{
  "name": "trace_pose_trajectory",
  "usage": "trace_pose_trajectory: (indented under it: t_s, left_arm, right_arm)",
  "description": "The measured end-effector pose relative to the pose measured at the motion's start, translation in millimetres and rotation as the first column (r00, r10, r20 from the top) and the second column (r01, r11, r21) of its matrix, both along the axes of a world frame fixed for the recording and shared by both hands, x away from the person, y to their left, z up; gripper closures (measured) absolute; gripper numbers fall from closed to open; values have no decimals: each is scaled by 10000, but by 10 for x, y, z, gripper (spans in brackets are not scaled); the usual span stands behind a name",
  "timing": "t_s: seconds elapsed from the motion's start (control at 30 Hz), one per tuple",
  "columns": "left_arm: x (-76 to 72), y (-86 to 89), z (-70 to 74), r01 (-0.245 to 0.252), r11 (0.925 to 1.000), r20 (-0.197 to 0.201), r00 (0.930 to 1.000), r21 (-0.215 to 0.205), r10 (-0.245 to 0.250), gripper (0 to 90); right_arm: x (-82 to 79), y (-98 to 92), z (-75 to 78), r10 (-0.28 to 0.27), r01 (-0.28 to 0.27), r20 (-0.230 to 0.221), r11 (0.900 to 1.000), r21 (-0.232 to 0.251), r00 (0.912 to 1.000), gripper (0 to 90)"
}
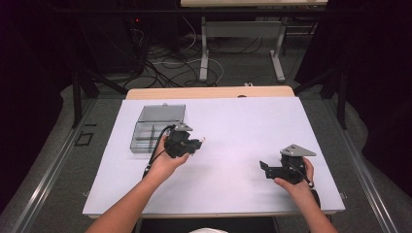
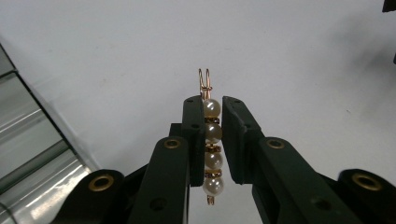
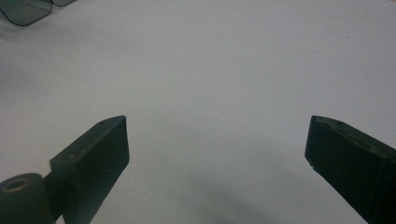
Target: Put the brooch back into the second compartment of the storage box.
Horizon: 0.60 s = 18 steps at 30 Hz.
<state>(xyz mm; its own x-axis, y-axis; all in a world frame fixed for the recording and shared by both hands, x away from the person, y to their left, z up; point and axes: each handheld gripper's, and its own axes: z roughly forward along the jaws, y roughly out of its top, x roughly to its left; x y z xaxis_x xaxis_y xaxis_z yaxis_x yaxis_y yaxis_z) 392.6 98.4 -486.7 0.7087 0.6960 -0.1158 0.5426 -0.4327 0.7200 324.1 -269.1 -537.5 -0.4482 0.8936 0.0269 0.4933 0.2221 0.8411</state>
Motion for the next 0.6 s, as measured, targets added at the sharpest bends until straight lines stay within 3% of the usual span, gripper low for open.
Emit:
trace_pose_trajectory:
  t_s: [0.53, 0.6]
  left_arm:
    - [104, 232, 149, -382, 9992, 276, 9989, 114, 378, 797]
    - [109, 251, 157, -537, 9986, 277, 9982, -15, 537, 797]
  right_arm:
    - [3, -7, 1, 21, -21, 7, 10000, -1, 10000, 59]
    - [3, -5, -2, 15, -15, 21, 10000, -2, 10000, 59]
